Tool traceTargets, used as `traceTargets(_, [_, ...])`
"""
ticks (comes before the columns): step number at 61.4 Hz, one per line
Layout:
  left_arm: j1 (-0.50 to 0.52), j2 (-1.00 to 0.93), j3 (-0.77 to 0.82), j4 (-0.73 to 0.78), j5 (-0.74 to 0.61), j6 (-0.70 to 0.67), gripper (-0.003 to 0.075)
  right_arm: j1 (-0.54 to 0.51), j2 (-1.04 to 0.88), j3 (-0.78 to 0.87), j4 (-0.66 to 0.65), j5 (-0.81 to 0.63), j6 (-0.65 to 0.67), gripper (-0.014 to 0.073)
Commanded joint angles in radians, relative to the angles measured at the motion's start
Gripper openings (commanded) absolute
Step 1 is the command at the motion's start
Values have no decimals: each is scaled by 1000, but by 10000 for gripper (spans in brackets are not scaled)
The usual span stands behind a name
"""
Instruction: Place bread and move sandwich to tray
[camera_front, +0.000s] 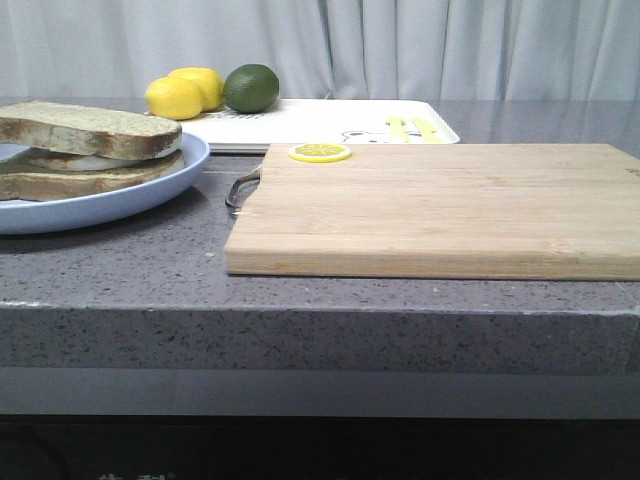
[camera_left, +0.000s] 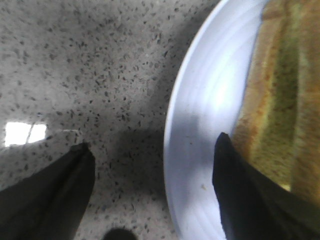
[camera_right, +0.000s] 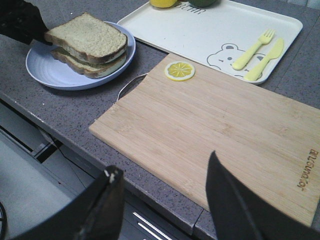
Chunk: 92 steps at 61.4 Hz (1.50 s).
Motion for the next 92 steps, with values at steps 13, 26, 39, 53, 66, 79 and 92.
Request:
traceTargets(13, [4, 8, -35, -63, -22, 14, 345, -5, 2, -22, -2, -67, -4, 402])
traceTargets(26, [4, 8, -35, -63, -32, 14, 121, -5, 2, -22, -2, -67, -4, 402])
traceTargets(39, [4, 8, -35, -63, -33, 14, -1, -5, 2, -22, -2, -67, -4, 402])
traceTargets(53, [4, -6, -46, -63, -20, 14, -20, -5, 2, -22, -2, -67, -4, 402])
traceTargets(66, [4, -58, -128, -98, 23, 14, -20, -5, 2, -22, -2, -67, -4, 402])
traceTargets(79, [-9, -79, -244, -201, 42, 16, -20, -5, 2, -22, -2, -67, -4, 402])
traceTargets(92, [-96, -66, -320, -225, -46, 16, -20, -5, 2, -22, -2, -67, -4, 402])
